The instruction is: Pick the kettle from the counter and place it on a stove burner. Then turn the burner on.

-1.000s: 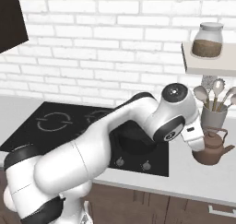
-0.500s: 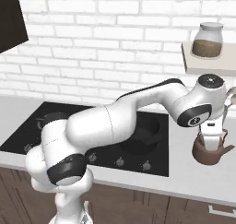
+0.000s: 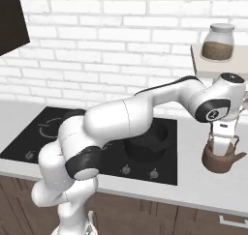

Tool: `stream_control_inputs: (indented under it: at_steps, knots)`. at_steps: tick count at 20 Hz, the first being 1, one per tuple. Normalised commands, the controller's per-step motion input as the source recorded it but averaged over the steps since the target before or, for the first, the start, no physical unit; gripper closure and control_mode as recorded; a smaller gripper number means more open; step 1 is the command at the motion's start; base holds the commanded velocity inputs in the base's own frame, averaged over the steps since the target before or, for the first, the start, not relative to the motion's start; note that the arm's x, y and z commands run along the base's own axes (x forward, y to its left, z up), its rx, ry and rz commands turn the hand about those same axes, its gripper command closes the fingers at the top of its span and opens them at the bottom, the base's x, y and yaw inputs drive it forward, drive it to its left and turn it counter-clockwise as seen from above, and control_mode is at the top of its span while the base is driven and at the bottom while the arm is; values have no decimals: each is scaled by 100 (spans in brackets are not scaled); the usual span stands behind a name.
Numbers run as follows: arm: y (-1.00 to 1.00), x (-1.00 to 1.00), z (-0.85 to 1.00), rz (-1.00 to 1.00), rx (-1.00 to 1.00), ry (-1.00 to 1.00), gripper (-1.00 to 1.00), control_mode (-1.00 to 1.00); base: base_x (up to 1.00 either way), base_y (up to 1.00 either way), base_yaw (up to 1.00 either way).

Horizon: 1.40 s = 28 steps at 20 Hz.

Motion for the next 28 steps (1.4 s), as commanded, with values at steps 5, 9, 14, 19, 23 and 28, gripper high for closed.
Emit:
stream_control_inputs:
  at_steps: [5, 9, 14, 19, 23, 28]
  knots:
    - [0, 0, -66, -12, 23, 0, -100, -100, 0, 0, 0]
    - [0, 0, -31, -7, 19, 0, -100, -100, 0, 0, 0]
    - [0, 0, 0, 0, 0, -4, -100, -100, 0, 0, 0]
    - [0, 0, 0, 0, 0, -22, -100, -100, 0, 0, 0]
    - [0, 0, 0, 0, 0, -29, -100, -100, 0, 0, 0]
    - [12, 21, 0, 0, 0, -14, -100, -100, 0, 0, 0]
